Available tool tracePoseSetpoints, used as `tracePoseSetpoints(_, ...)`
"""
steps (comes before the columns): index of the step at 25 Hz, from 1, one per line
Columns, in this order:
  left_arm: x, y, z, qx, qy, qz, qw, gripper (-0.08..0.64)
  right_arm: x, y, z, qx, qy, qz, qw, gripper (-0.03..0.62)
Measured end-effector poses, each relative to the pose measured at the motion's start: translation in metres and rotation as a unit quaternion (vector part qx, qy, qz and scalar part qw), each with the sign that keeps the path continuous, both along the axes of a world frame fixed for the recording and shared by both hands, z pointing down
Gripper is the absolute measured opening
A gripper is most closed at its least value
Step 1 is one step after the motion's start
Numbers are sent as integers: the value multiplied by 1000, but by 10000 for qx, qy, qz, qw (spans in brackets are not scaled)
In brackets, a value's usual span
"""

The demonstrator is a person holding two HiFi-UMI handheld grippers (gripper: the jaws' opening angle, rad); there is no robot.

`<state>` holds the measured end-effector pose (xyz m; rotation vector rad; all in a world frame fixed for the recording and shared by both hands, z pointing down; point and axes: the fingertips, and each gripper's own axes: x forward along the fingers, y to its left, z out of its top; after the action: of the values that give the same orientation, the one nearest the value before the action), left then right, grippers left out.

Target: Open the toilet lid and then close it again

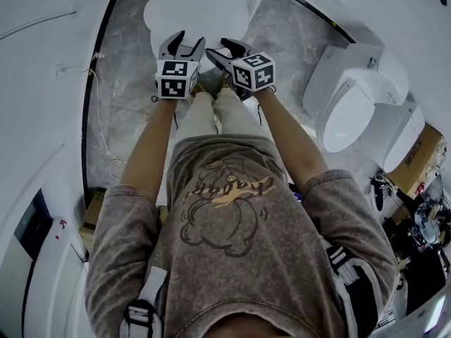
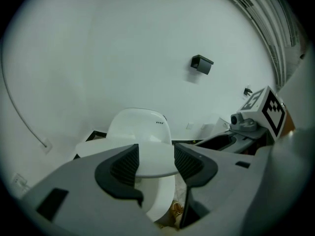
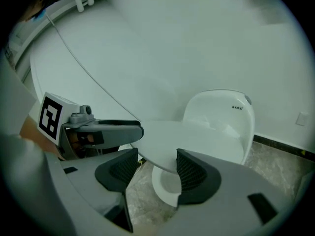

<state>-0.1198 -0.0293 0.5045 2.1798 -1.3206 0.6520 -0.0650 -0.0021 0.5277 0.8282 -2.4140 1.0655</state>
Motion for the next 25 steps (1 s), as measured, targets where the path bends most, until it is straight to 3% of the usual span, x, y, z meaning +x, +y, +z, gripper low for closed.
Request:
tracePoseSetpoints(6, -21, 39, 52, -430, 78, -229, 9988, 229, -18, 35, 44, -411, 236, -330, 9983, 262)
tracePoseSetpoints(14, -37, 87, 142, -1074, -166, -309, 9936, 229, -33, 78, 122, -846, 556, -582, 9932, 259)
tracePoseSetpoints(19, -42, 103, 196, -1295, -172, -222, 9912, 229, -39, 92, 171, -945, 679, -590, 9914, 249)
tracePoseSetpoints(25, -48, 112, 248, -1525, -123, -451, 9872, 229, -43, 100, 219, -1098, 681, -647, 9895, 238)
